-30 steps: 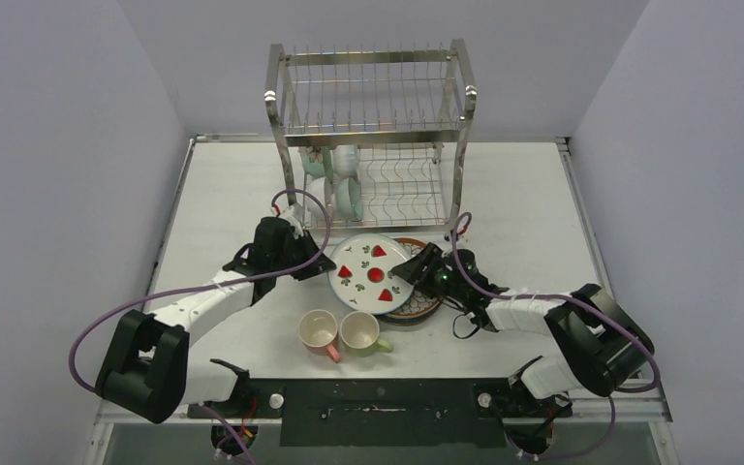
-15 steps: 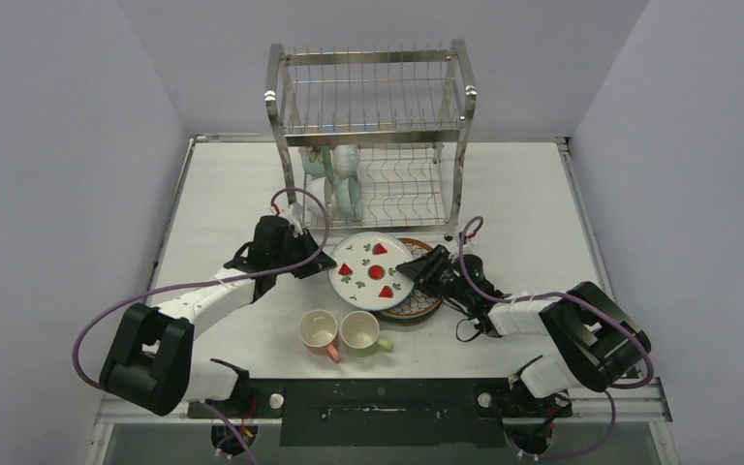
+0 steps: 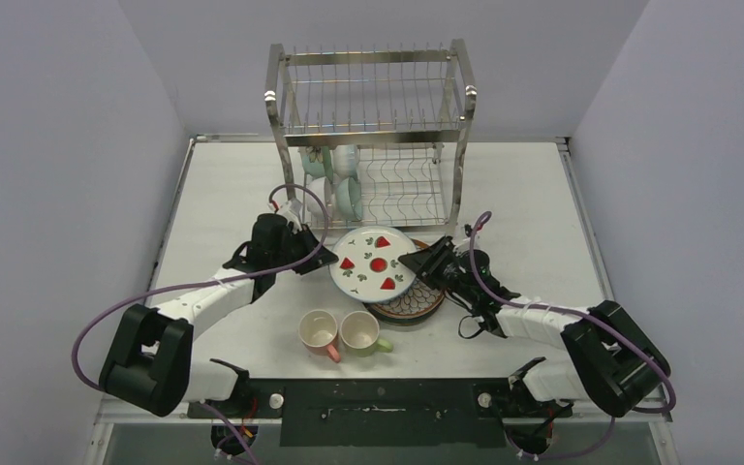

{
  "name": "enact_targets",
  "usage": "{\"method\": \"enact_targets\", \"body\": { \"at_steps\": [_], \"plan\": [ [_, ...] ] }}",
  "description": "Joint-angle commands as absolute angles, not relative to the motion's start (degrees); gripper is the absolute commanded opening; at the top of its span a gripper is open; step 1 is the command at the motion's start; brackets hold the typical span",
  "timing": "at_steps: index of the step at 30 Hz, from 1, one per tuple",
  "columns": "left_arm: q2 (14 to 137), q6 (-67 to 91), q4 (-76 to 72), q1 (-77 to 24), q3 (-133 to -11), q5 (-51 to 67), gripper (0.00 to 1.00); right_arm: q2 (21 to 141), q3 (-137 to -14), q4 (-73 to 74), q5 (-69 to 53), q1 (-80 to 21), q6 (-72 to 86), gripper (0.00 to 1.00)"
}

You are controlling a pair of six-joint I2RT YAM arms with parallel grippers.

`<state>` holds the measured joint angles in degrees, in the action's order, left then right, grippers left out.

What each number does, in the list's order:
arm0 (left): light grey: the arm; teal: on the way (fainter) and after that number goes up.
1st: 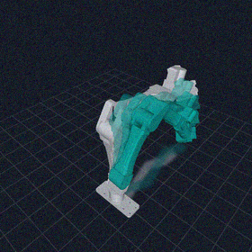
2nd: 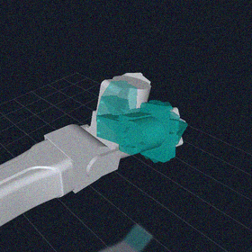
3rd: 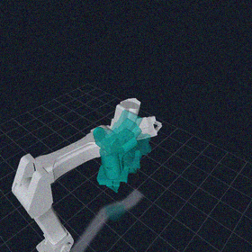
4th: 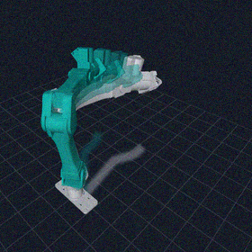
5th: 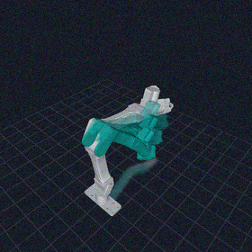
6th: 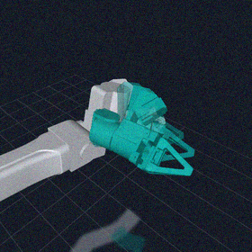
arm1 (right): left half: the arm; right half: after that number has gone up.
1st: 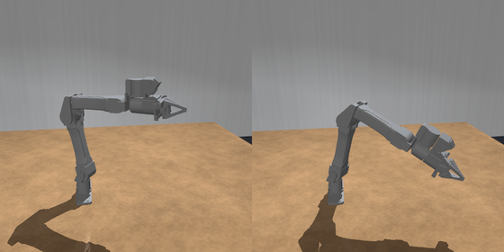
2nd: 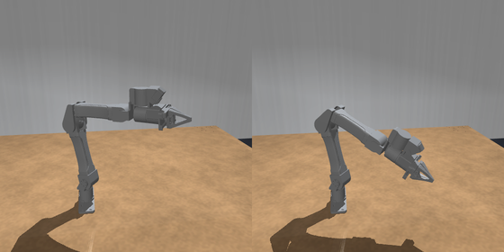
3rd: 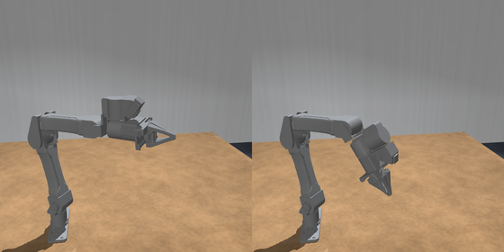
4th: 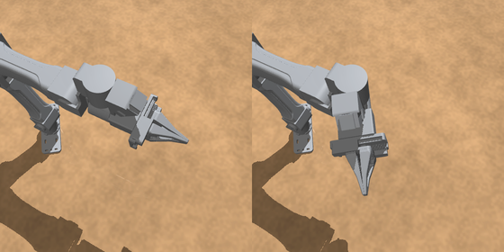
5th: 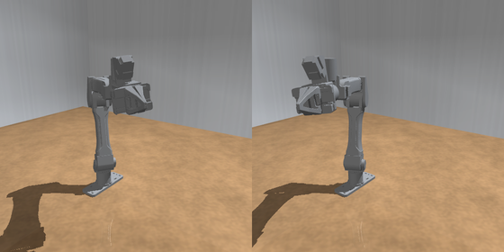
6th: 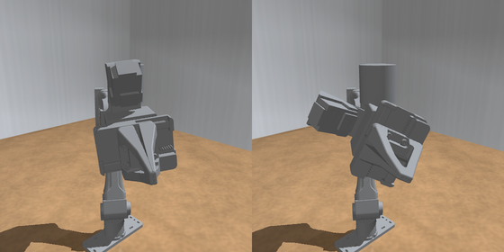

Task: Load the mixed dishes into the dish rack
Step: Pick up the plate at the center of the board.

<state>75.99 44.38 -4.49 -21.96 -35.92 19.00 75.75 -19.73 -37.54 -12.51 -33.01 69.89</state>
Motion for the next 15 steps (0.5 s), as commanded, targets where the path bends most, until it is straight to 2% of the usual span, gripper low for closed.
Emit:
{"method": "enact_targets", "body": {
  "at_steps": [1, 4, 7, 15],
  "plan": [
    [73.8, 44.4, -10.7, -24.2, -37.5, 26.5, 0.0, 71.2, -25.9, -47.7, -18.6, -35.1, 70.4, 0.32],
    [72.8, 44.2, -11.6, -24.4, -37.3, 26.6, 0.0, 70.3, -26.4, -46.8, -18.5, -35.4, 70.1, 0.19],
    [72.0, 44.1, -12.1, -24.6, -37.5, 26.8, 0.0, 69.2, -26.8, -45.7, -18.6, -35.6, 69.8, 0.0],
    [70.0, 43.8, -11.2, -24.7, -38.5, 27.1, 0.0, 63.3, -28.0, -38.7, -17.5, -35.6, 66.3, 0.0]
  ]
}}
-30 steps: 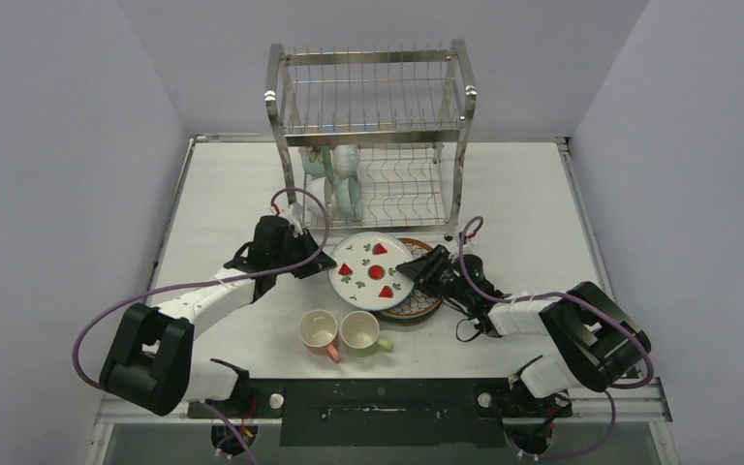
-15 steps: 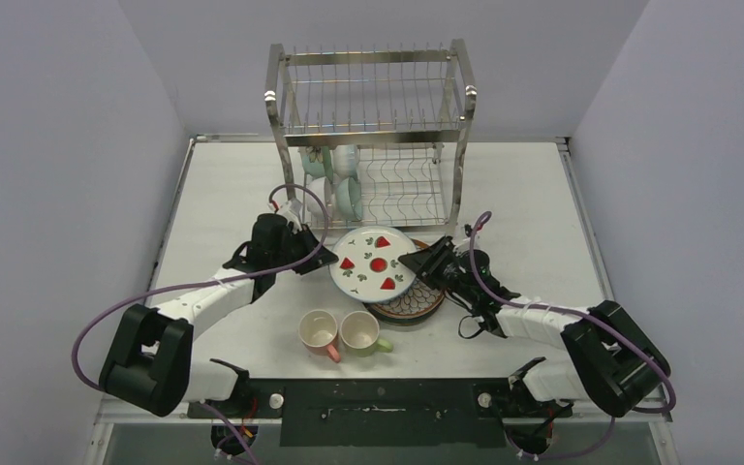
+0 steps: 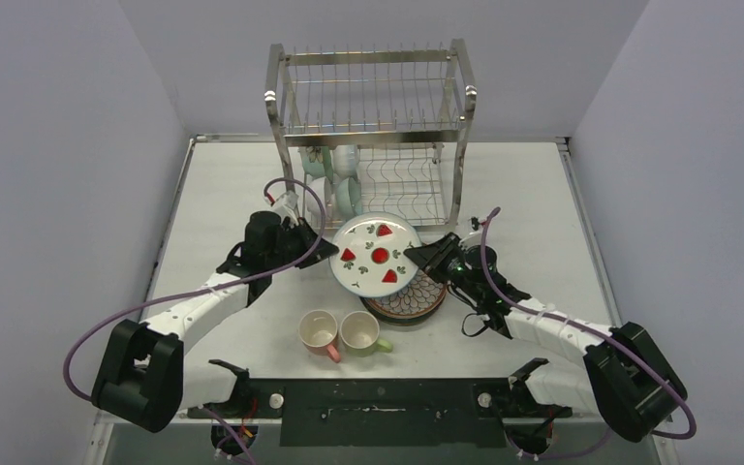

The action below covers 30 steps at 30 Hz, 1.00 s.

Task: Load the mixed dishes into the dish rack
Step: Pick up the plate at the center of the board.

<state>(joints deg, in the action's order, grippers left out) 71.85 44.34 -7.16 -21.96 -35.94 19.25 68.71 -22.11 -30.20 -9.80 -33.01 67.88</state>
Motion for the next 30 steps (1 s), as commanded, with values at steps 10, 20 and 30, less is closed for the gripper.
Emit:
{"method": "enact_targets", "body": {
  "at_steps": [10, 20, 30],
  "plan": [
    [66.7, 47.3, -11.9, -24.1, -37.3, 31.7, 0.48, 53.9, -30.6, -29.5, -18.1, -35.7, 62.7, 0.0],
    [61.6, 52.6, -14.5, -23.6, -35.4, 38.3, 0.56, 43.4, -34.2, -15.5, -16.4, -35.6, 57.1, 0.0],
    [56.8, 58.1, -17.7, -23.2, -34.5, 43.9, 0.56, 36.9, -36.8, -7.4, -15.6, -35.5, 53.9, 0.0]
  ]
}}
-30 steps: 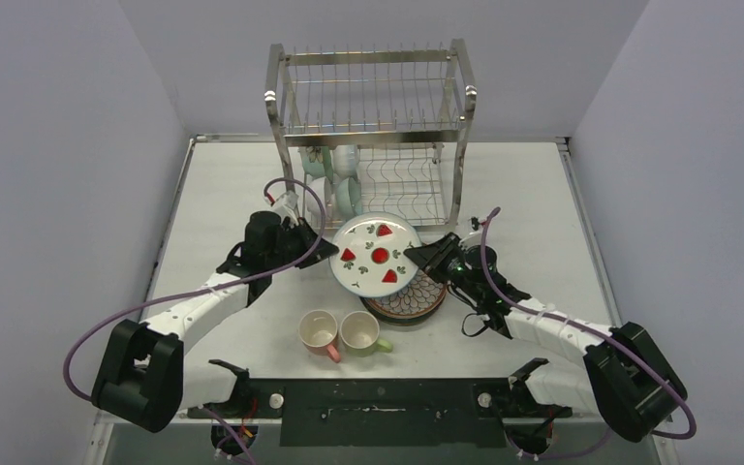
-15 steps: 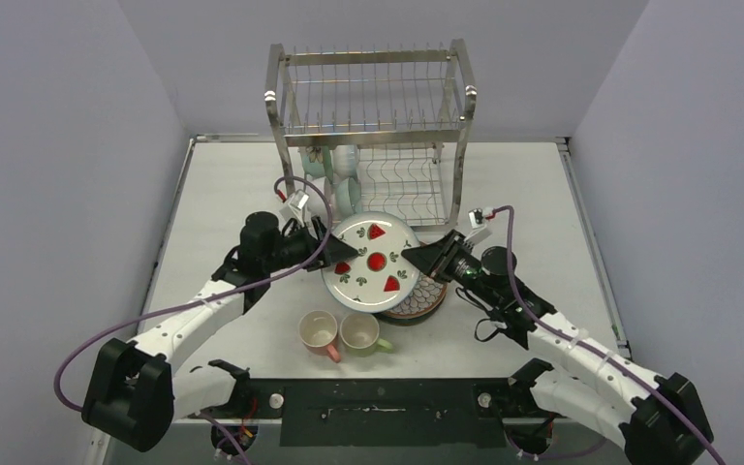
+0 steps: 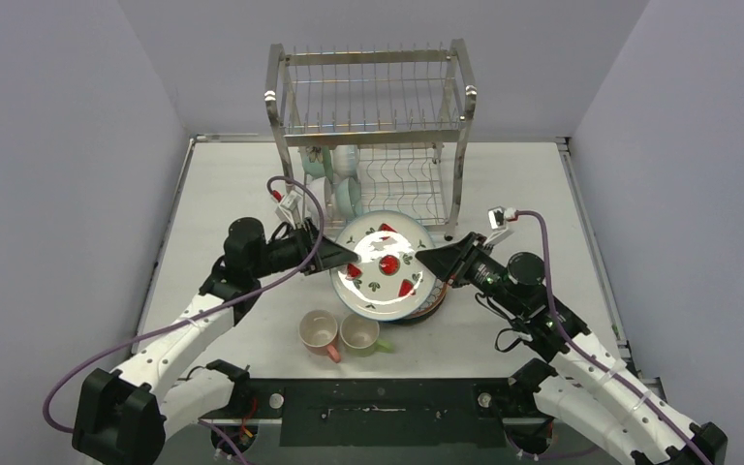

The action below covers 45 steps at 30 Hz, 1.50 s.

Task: Load the mixed dishes into the dish rack
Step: Pick up the plate at the center of the board, then insert the plate into the dish rack.

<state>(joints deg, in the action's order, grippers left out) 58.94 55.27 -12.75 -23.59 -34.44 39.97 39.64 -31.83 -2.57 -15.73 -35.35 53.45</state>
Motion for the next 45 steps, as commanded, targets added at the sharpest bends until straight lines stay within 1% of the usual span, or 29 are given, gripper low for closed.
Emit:
{"method": "enact_targets", "body": {
  "at_steps": [1, 4, 11, 16, 19, 24, 29, 30, 31, 32, 40, 42, 45],
  "plan": [
    [56.5, 58.4, -17.9, -23.2, -34.4, 44.5, 0.56, 36.7, -37.0, -7.3, -15.8, -35.6, 53.9, 0.0],
    [56.1, 59.9, -19.7, -23.2, -33.8, 46.1, 0.55, 36.5, -37.9, -6.8, -16.2, -35.6, 54.1, 0.0],
    [56.0, 62.2, -23.1, -23.3, -32.3, 48.0, 0.46, 37.0, -39.5, -7.5, -16.7, -35.6, 54.9, 0.0],
    [56.8, 63.3, -25.7, -23.3, -31.6, 48.7, 0.28, 37.7, -39.8, -8.2, -17.2, -35.6, 55.3, 0.0],
    [57.5, 64.2, -27.6, -23.3, -31.3, 48.9, 0.21, 38.1, -39.9, -8.6, -17.4, -35.7, 55.5, 0.0],
    [59.2, 67.3, -33.5, -23.3, -30.6, 49.9, 0.14, 38.8, -39.8, -9.9, -17.8, -35.8, 56.0, 0.0],
    [59.5, 67.7, -34.7, -23.5, -30.2, 49.9, 0.1, 39.5, -39.6, -11.1, -17.9, -35.8, 56.2, 0.0],
    [59.4, 67.6, -34.8, -23.5, -30.2, 49.8, 0.08, 39.5, -39.5, -11.3, -17.9, -35.9, 56.3, 0.0],
    [59.5, 67.6, -34.8, -23.5, -30.2, 49.8, 0.03, 39.6, -39.5, -11.4, -17.9, -35.9, 56.3, 0.0],
    [59.6, 67.6, -35.1, -23.6, -30.3, 49.9, 0.0, 39.8, -39.4, -11.4, -18.0, -36.0, 56.2, 0.0],
    [57.7, 67.9, -37.9, -23.5, -29.8, 49.3, 0.0, 39.0, -39.3, -8.2, -17.8, -36.0, 54.4, 0.01],
    [57.4, 68.4, -39.5, -23.5, -29.4, 49.2, 0.0, 38.6, -39.4, -7.3, -17.9, -36.0, 54.0, 0.06],
    [56.8, 69.6, -42.2, -23.5, -28.9, 49.1, 0.0, 38.3, -39.3, -6.1, -18.3, -36.0, 53.5, 0.18]
  ]
}}
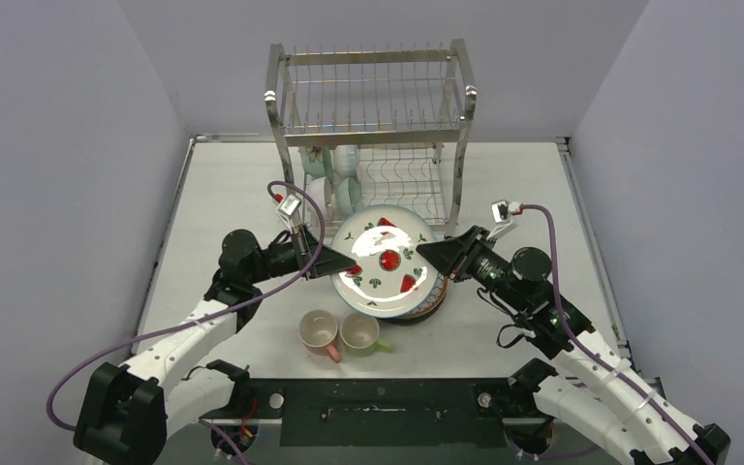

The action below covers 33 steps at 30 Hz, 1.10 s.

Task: Load the mixed dishes into the dish rack
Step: Insert the plate into the dish rack.

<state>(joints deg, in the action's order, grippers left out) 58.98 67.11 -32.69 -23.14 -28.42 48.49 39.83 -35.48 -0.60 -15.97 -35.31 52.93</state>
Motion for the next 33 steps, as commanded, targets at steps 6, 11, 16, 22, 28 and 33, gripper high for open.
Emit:
{"method": "enact_targets", "body": {
  "at_steps": [6, 11, 16, 22, 28, 33],
  "plan": [
    [54.5, 70.7, -44.4, -23.5, -29.0, 48.9, 0.0, 37.2, -38.4, -4.6, -18.6, -36.0, 53.3, 0.39],
    [52.4, 70.8, -43.8, -23.5, -29.5, 48.5, 0.0, 37.0, -36.8, -4.0, -18.7, -36.1, 53.8, 0.49],
    [50.8, 69.8, -41.5, -23.5, -30.3, 48.2, 0.0, 36.9, -35.9, -5.4, -20.4, -36.3, 55.1, 0.52],
    [50.2, 69.0, -40.4, -23.5, -30.5, 47.5, 0.0, 38.4, -36.5, -6.5, -22.6, -37.6, 55.6, 0.51],
    [49.9, 68.1, -39.3, -23.5, -31.2, 46.6, 0.0, 39.9, -37.4, -6.2, -22.3, -40.9, 54.5, 0.43],
    [48.7, 65.0, -34.3, -23.4, -33.3, 47.1, 0.0, 39.0, -37.7, -2.6, -21.2, -42.6, 52.4, 0.42]
  ]
}}
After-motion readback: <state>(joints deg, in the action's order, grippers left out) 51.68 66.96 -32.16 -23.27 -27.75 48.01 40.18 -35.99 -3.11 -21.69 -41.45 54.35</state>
